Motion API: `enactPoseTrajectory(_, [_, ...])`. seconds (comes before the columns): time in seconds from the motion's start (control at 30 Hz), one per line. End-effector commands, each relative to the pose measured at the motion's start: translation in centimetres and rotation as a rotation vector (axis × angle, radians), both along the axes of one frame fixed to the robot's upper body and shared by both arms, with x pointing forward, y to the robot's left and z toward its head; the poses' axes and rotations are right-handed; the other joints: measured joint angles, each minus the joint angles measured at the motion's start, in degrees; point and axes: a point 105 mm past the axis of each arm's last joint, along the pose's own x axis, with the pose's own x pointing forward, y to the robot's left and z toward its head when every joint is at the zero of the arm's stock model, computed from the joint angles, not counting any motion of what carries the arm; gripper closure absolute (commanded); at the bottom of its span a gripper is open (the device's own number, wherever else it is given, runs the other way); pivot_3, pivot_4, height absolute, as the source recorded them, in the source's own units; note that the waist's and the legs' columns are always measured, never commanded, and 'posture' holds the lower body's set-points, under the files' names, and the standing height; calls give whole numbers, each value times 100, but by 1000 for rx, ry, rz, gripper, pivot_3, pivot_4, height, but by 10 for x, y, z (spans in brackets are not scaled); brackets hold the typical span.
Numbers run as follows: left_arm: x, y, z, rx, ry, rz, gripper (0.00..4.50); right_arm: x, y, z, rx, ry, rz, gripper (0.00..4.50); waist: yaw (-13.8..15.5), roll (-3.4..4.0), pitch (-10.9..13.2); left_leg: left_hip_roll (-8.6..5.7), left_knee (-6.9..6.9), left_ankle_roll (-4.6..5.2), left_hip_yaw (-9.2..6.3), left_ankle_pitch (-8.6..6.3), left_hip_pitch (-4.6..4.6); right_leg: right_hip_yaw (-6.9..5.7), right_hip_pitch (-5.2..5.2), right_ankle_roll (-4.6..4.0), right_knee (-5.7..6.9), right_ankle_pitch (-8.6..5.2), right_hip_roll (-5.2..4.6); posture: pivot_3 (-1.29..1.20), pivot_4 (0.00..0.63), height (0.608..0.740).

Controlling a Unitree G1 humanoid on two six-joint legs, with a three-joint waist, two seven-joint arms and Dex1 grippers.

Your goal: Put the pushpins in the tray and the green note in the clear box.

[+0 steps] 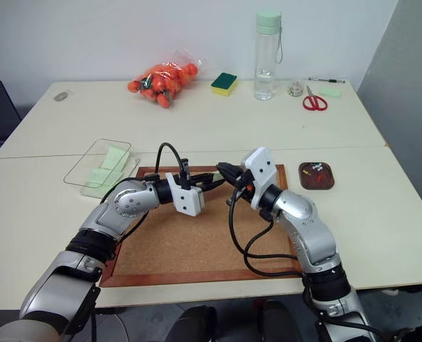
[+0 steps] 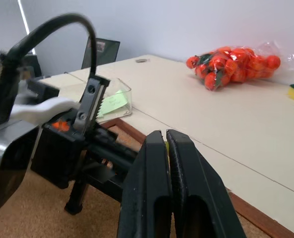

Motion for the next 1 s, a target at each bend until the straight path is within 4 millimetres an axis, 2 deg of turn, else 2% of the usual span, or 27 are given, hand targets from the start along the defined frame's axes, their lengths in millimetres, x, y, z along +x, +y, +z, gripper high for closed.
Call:
enactPoseTrajectory(0.03, [-1,-2,6,7,-33,-24,4462,-5,-1,27,67,-78,0,4500,1,0,0,0,0,0,0,0,0,0,0,0,0,0,0,0,150,740])
enactPoseTrajectory(0.23, [-2,0,3,16,-28,-27,4462,-3,-4,32,99,-86,-26,4500,-2,0,0,0,0,0,-1,0,-1,0,0,0,1,0,0,0,150,740])
enactPoseTrajectory(0.33, [-2,1,3,18,-29,-27,4462,2,-15,35,100,-97,-72,4500,-2,0,0,-1,1,0,-1,0,-1,0,0,0,1,0,0,0,150,740])
enactPoseTrajectory(0.57, [-1,13,11,-56,-2,25,4462,14,-72,26,25,-78,-271,4500,5,0,0,-10,5,1,-3,0,-6,-2,0,2,1,1,-1,0,150,740])
enactPoseTrajectory(0.7, [-9,18,13,-116,51,49,4462,27,-132,2,-111,-21,-529,4500,3,0,0,-8,6,1,-2,0,-7,1,0,1,1,1,-6,0,150,740])
enactPoseTrajectory(0.8, [-15,17,12,-121,66,46,4462,36,-167,-14,-166,42,-683,4500,6,0,0,-9,10,1,0,0,-7,3,0,2,4,2,-9,0,150,740])
enactPoseTrajectory(0.87, [-19,16,11,-123,78,45,4462,41,-181,-24,-190,78,-735,4500,1,0,0,-8,12,1,0,1,-6,3,1,2,7,2,-9,0,150,740])
enactPoseTrajectory(1.0, [-22,14,10,-119,90,43,4462,49,-188,-38,-196,145,-738,4500,-21,0,0,0,12,1,6,1,-1,8,1,0,8,4,-3,0,150,740])
